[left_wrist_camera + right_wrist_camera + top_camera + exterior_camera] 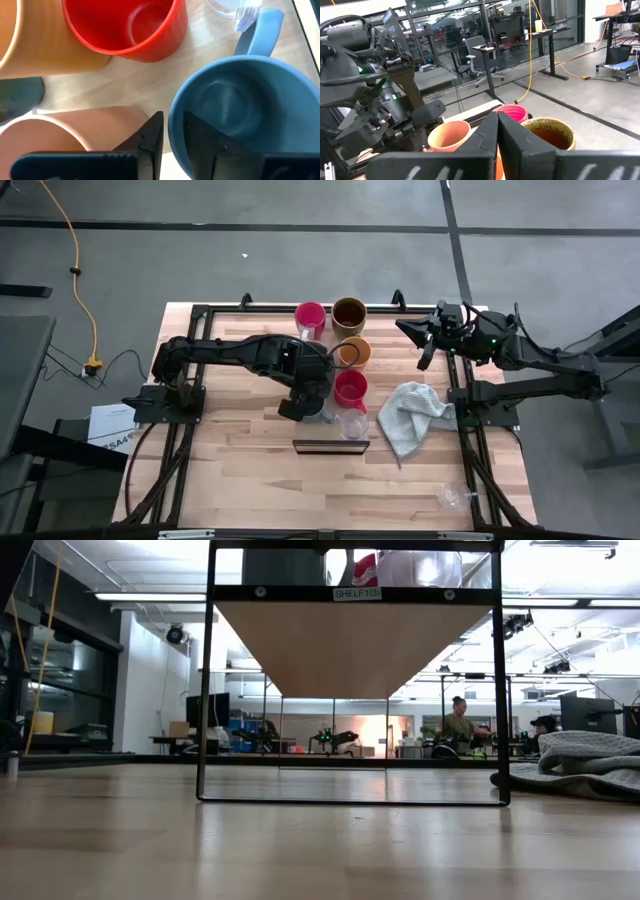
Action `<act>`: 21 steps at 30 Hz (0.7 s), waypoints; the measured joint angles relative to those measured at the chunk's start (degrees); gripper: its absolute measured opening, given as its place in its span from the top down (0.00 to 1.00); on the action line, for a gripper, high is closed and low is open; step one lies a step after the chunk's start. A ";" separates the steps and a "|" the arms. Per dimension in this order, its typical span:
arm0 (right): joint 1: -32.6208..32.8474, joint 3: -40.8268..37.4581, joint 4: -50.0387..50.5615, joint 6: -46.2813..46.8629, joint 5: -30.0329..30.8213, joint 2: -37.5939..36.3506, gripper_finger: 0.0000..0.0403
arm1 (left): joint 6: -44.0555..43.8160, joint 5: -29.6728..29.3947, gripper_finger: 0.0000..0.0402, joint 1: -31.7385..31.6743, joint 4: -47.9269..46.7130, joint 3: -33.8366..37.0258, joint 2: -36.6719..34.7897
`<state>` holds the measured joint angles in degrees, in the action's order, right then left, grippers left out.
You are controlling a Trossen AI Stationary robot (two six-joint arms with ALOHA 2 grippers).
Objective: Stack small to large cups/mugs on shelf
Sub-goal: Put the blue mug on the shelf
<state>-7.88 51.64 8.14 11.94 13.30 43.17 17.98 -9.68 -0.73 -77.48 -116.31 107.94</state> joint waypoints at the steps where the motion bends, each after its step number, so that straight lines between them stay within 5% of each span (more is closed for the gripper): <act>1: 0.02 0.00 0.00 0.00 -0.01 -0.01 1.00 | 0.00 -0.02 0.83 0.00 0.15 0.00 0.00; 15: 0.00 0.00 0.00 0.00 0.00 0.00 1.00 | -0.25 -1.37 0.67 0.04 1.79 0.00 -0.86; 21: 0.02 0.00 0.21 0.00 0.00 0.00 1.00 | -6.01 -0.99 0.69 0.00 0.88 0.00 -6.20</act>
<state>-7.86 51.64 8.35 11.95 13.30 43.17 11.97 -10.67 -0.73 -76.60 -116.31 101.74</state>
